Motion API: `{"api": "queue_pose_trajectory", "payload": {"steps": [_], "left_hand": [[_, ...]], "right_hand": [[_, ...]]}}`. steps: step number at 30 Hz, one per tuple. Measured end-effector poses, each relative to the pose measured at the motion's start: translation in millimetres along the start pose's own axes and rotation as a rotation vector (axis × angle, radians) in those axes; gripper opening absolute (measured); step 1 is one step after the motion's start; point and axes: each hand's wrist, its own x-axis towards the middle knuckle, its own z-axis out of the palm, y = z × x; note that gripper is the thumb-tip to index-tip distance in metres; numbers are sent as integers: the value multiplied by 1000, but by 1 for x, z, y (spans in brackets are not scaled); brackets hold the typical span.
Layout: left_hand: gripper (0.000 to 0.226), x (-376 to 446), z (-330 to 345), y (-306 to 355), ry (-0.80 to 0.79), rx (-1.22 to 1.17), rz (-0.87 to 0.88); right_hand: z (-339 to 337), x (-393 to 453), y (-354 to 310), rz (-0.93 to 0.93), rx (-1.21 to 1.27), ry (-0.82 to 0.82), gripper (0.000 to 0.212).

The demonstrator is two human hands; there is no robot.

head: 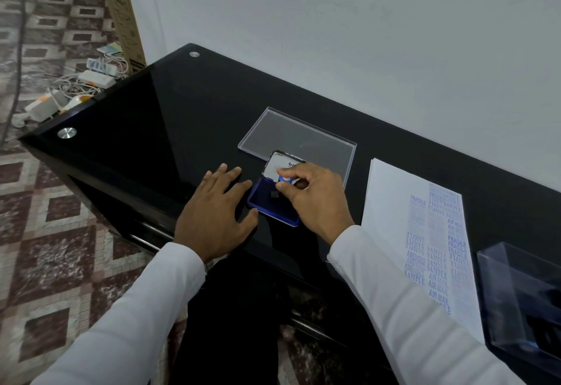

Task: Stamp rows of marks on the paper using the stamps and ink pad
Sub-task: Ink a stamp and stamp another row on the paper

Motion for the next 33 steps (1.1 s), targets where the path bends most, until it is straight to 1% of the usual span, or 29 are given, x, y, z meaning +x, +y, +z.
{"api": "queue_pose_trajectory", "payload": {"steps": [5, 18, 29, 33], "left_hand": [[68, 0, 0, 0, -2, -4, 0], [70, 1, 0, 0, -7, -5, 3], [70, 1, 1, -1, -6, 7, -6], [70, 1, 3, -1, -1, 17, -7]], "right_hand": [[1, 1, 1, 11, 1, -5, 27], [-2, -2, 0, -1, 15, -14, 18], [-1, -1, 1, 8, -9, -11, 26], [-2, -2, 0, 11, 9, -12, 24]]}}
